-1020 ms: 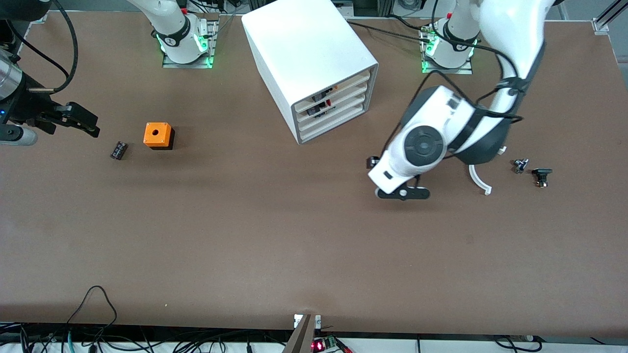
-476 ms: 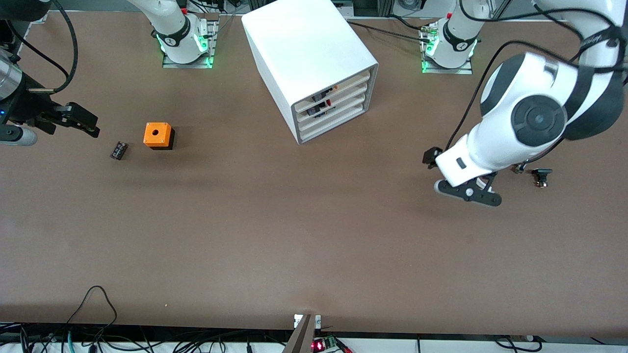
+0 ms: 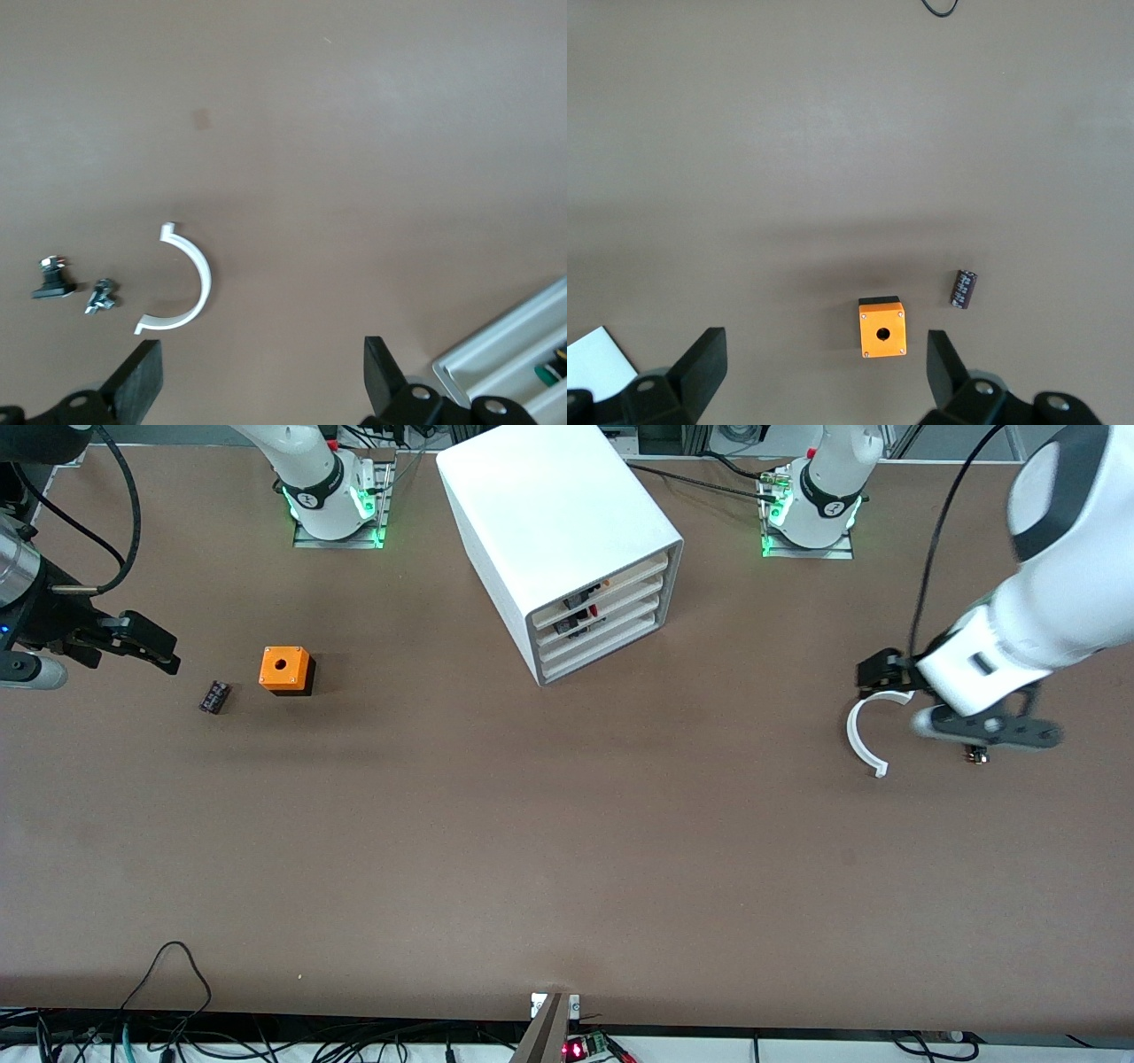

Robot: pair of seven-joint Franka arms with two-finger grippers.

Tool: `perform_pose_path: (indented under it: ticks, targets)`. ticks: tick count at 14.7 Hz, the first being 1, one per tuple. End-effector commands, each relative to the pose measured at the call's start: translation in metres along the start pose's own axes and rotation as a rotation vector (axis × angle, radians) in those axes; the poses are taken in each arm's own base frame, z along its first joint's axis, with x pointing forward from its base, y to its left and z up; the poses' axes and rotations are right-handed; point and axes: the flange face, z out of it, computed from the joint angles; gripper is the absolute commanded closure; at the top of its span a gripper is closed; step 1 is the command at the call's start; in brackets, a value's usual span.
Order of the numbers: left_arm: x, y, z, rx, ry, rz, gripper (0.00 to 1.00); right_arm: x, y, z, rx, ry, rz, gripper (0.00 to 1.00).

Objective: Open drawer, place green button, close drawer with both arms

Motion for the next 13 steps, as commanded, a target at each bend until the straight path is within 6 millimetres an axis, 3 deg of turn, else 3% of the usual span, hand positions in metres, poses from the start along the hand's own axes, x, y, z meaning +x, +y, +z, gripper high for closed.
perform_pose_path:
  ticks: [1, 3, 4, 6, 13]
  targets:
    - [-0.054, -0.007, -0.013, -0.003, 0.083, -0.001, 0.00, 0.003, 0.000, -0.006, -0.011, 0.013, 0.012, 0.00]
    - [-0.063, -0.004, -0.019, 0.070, 0.097, 0.046, 0.00, 0.004, 0.000, -0.005, -0.013, 0.012, 0.014, 0.00]
    - [-0.064, 0.008, -0.020, 0.096, 0.100, 0.072, 0.00, 0.004, 0.000, -0.006, -0.012, 0.015, 0.012, 0.00]
    - [-0.064, 0.000, -0.017, 0.097, 0.085, 0.049, 0.00, 0.005, 0.000, -0.006, -0.011, 0.021, 0.011, 0.00]
    - [-0.062, 0.002, -0.018, 0.093, 0.060, 0.050, 0.00, 0.005, 0.000, -0.006, -0.011, 0.023, 0.011, 0.00]
